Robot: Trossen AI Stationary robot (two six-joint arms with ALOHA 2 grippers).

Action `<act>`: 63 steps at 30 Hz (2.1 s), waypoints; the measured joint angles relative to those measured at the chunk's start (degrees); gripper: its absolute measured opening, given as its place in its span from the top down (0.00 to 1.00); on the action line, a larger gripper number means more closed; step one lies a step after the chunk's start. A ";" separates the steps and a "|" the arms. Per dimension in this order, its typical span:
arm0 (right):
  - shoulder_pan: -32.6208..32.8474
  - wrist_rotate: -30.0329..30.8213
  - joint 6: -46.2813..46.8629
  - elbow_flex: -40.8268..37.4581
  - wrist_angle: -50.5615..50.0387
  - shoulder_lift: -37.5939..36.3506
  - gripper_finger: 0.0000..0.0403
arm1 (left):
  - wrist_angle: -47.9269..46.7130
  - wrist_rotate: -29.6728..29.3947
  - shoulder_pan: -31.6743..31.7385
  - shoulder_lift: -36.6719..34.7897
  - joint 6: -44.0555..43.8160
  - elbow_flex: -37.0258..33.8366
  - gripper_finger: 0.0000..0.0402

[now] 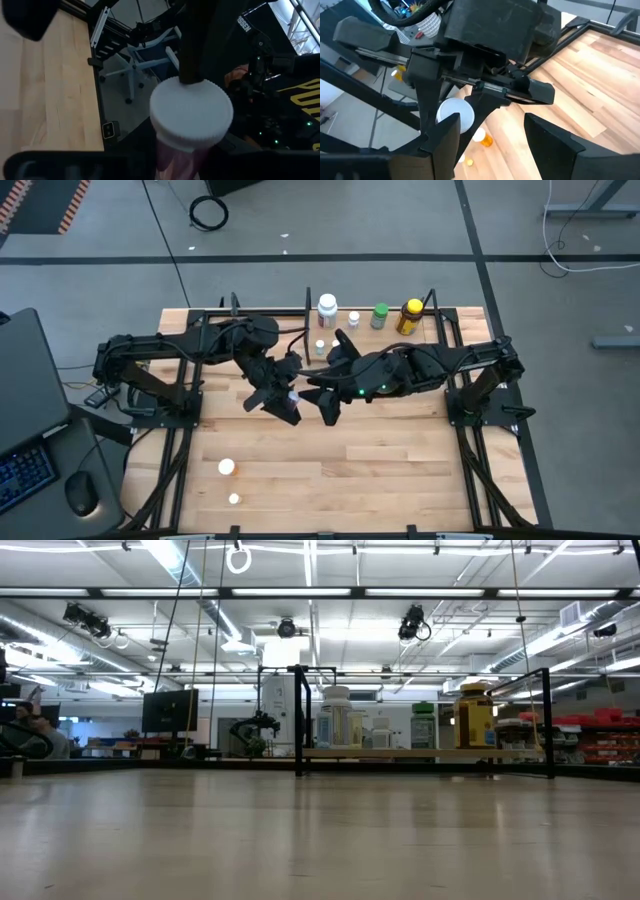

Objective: Pick and place medicine bottles onto shelf by color
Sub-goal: Put the pink pill bottle on the shelf

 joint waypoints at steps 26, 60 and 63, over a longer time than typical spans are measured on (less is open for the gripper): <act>0.50 -3.65 1.96 -0.07 -5.75 -6.29 0.43 | 0.26 -0.48 0.11 -0.02 -0.37 0.00 0.75; 3.34 -0.20 6.85 -0.07 2.62 1.11 0.25 | 0.17 -1.33 0.04 0.00 -0.44 0.00 0.76; 3.29 -0.28 6.74 0.05 3.26 1.54 0.26 | 0.15 -1.35 0.04 0.00 -0.46 0.00 0.75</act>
